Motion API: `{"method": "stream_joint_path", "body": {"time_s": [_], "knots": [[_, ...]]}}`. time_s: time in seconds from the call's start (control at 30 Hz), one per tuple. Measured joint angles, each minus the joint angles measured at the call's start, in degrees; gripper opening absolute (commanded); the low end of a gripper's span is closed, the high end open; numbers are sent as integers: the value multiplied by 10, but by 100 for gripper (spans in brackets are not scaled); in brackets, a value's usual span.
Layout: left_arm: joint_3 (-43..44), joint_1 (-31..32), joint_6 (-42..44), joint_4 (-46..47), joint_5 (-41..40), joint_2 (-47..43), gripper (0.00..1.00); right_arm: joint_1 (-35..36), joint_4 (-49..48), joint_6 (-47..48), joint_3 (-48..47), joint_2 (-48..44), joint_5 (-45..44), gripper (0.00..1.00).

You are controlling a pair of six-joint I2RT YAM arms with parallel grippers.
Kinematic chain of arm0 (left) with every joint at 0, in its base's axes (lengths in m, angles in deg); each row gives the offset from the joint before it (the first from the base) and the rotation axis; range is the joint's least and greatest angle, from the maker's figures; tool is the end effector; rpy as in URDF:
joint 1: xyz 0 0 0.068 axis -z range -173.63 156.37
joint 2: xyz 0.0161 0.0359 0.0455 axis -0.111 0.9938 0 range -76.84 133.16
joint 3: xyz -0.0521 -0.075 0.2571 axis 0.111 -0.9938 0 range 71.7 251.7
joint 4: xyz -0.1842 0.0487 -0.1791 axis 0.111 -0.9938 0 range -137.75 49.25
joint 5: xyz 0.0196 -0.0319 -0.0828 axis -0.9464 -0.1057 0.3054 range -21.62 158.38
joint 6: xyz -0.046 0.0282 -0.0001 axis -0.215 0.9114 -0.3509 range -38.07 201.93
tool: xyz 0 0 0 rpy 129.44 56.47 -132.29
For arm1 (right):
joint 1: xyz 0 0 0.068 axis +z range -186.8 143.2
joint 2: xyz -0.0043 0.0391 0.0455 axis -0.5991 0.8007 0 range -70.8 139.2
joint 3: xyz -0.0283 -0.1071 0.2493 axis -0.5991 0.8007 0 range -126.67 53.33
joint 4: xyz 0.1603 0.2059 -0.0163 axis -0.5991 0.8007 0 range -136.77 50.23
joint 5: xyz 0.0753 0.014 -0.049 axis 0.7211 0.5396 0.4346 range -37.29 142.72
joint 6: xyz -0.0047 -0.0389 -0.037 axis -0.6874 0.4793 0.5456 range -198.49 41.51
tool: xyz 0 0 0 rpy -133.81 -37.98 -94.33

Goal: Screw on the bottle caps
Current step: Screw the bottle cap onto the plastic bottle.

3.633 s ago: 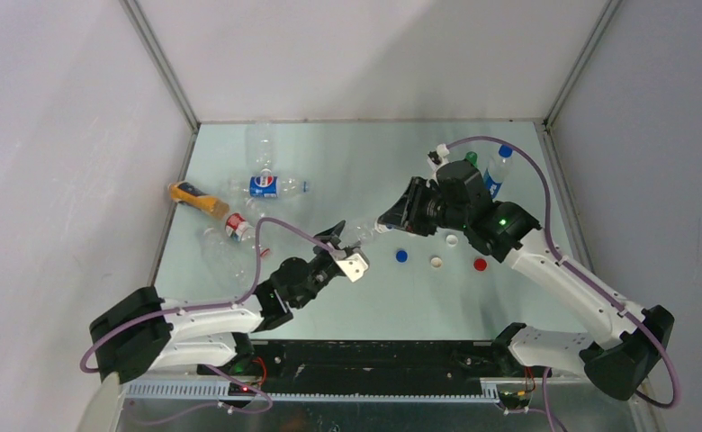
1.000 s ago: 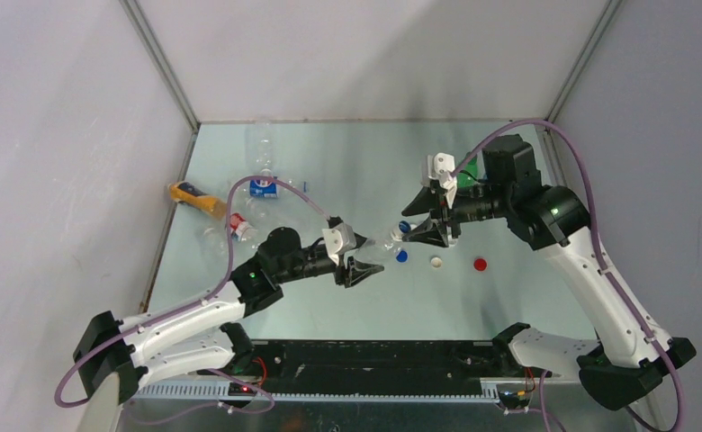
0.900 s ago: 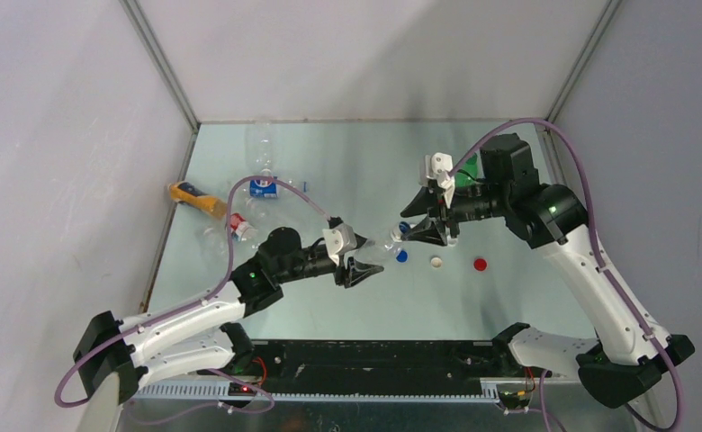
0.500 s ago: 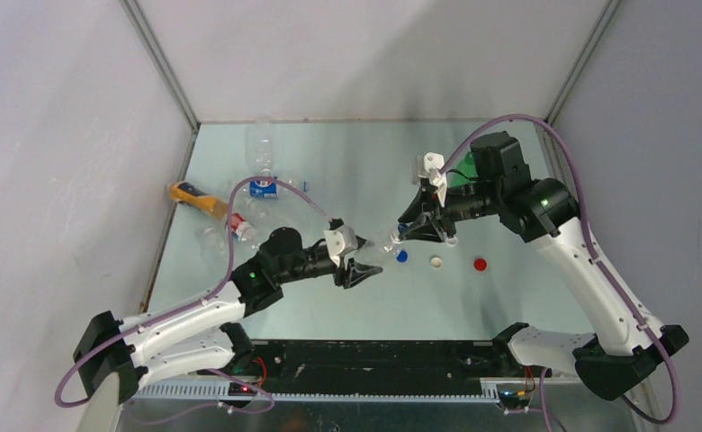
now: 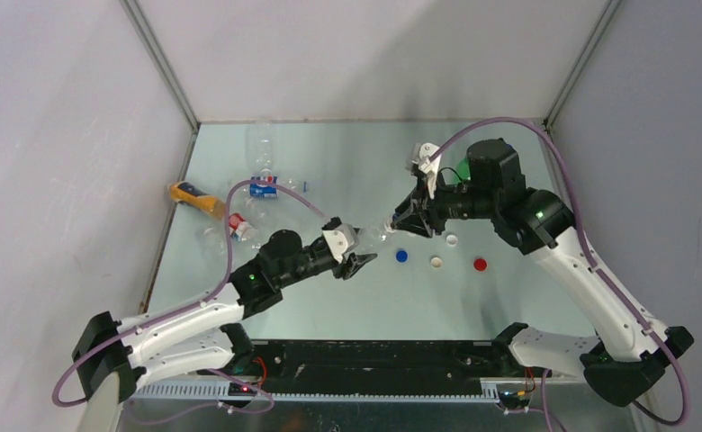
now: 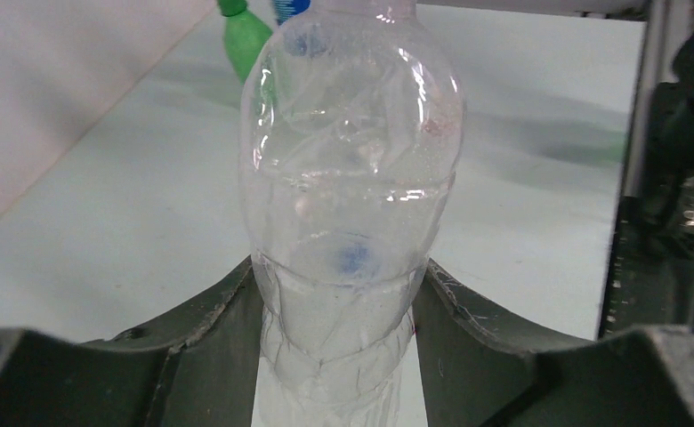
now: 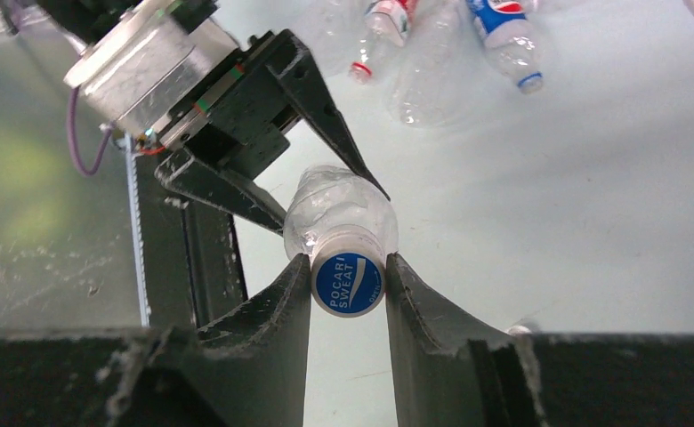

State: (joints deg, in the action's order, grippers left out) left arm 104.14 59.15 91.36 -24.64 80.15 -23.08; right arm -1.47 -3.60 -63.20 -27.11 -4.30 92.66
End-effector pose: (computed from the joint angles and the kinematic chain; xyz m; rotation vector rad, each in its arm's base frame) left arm 0.1289 -0.1814 0.2834 1.0189 1.3779 -0.7389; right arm 0.1715 0.1496 0.4235 -1.2622 1.6543 0.9361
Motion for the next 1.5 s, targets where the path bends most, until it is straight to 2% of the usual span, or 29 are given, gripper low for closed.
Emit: {"method": "stream_joint_path", "body": {"time_s": [0.13,0.3,0.73,0.9,1.1,1.13,1.2,1.27,1.3,1.33,1.37,1.4,1.5], "knots": [[-1,14,32,6,-56,1,0,36,-45,-86,23,-20,-93,0],[-15,37,79,61,-140,12,0,67,-76,-214,25,-20,-197,0],[-27,84,219,143,-343,82,0,131,-68,-506,37,7,-424,0],[-27,97,239,154,-387,99,0,145,-73,-578,53,5,-478,0],[-26,104,240,144,-404,99,0,156,-72,-616,56,6,-511,1],[-26,104,240,142,-405,98,0,157,-71,-622,57,6,-514,3],[-26,104,240,139,-406,97,0,157,-71,-631,57,7,-516,14],[-26,105,240,135,-407,94,0,157,-71,-640,57,7,-517,38],[-26,105,240,133,-407,93,0,157,-71,-642,57,7,-518,43],[-26,105,239,132,-406,92,0,157,-71,-644,57,7,-518,55],[-26,105,237,131,-405,92,0,157,-73,-645,58,7,-517,59],[-26,106,234,135,-404,92,0,158,-74,-646,60,7,-513,69],[-26,112,212,155,-400,91,0,162,-74,-637,74,7,-505,82]]}}
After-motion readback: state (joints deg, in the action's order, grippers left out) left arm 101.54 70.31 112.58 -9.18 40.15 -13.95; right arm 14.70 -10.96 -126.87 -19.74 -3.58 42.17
